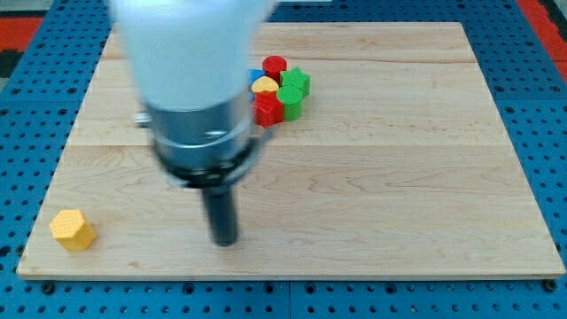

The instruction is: Place the yellow hexagon at left center of the board

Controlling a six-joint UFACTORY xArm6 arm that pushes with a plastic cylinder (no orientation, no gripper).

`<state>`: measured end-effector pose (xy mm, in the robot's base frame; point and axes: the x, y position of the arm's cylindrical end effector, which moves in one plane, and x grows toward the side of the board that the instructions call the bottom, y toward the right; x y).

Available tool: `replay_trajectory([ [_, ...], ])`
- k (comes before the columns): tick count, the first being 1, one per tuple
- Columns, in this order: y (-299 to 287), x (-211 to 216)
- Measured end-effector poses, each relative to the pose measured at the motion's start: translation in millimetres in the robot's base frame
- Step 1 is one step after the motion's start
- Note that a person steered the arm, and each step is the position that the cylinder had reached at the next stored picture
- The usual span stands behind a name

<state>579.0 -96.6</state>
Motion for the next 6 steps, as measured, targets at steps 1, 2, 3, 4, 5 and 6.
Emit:
replay_trajectory([
  [1,-29,35],
  [2,-99,34],
  [3,-158,11],
  [4,-148,-39],
  [5,-126,-80],
  [6,-104,-105],
])
